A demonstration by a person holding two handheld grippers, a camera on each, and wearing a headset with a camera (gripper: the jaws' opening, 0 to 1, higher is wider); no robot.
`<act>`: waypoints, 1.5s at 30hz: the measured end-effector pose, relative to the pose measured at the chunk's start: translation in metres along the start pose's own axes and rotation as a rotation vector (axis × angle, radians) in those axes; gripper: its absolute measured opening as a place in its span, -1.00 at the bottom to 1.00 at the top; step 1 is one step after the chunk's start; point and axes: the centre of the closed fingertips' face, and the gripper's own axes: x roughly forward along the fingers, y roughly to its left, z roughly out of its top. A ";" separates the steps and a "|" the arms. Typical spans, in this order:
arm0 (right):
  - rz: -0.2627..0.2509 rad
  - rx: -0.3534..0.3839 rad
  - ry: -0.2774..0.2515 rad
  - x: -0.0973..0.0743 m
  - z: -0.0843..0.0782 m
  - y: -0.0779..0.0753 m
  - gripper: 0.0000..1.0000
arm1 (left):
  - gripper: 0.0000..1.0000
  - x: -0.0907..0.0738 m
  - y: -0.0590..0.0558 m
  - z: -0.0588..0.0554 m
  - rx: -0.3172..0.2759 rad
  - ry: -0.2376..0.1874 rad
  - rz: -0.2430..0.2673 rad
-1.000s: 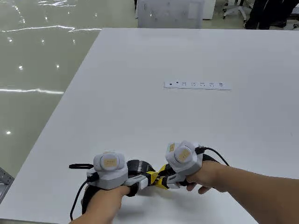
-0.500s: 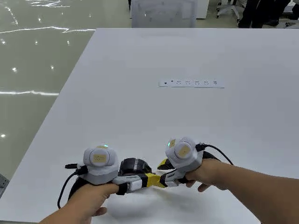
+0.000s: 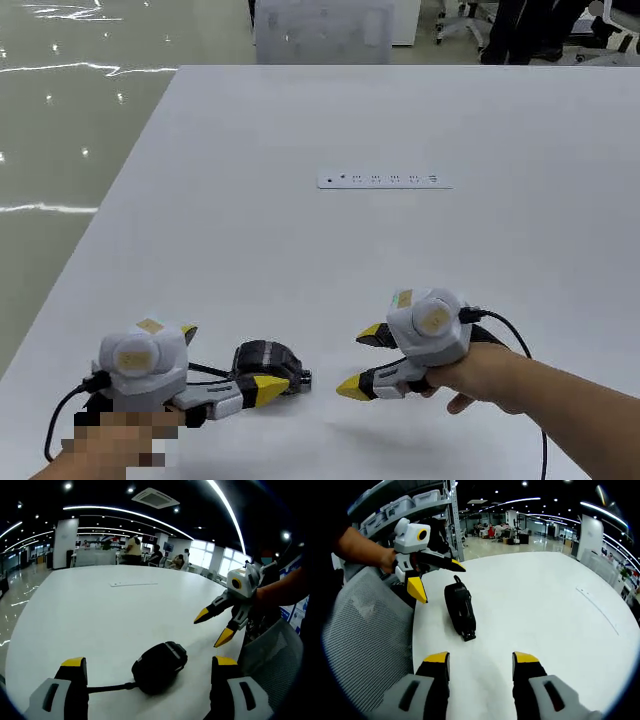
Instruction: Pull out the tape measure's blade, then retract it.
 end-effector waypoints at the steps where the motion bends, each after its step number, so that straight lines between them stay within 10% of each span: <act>1: -0.015 0.007 -0.016 -0.007 0.000 -0.003 0.04 | 1.00 -0.001 0.003 0.000 0.029 0.006 0.011; 12: -0.122 0.044 -0.037 -0.057 -0.031 -0.015 0.31 | 1.00 -0.022 0.020 0.005 -0.011 -0.017 0.031; 19: -0.197 0.043 -0.044 -0.089 -0.052 -0.025 0.47 | 1.00 -0.038 0.019 -0.001 0.068 -0.018 0.038; 22: -0.229 0.057 -0.054 -0.101 -0.061 -0.029 0.58 | 1.00 -0.043 0.020 0.011 0.074 -0.113 0.043; 28: -0.289 0.130 -0.090 -0.124 -0.086 -0.034 0.76 | 1.00 -0.043 0.010 0.000 0.127 -0.022 0.005; 45: -0.333 0.147 -0.064 -0.150 -0.122 -0.037 0.95 | 1.00 -0.054 0.015 -0.024 0.128 0.031 0.002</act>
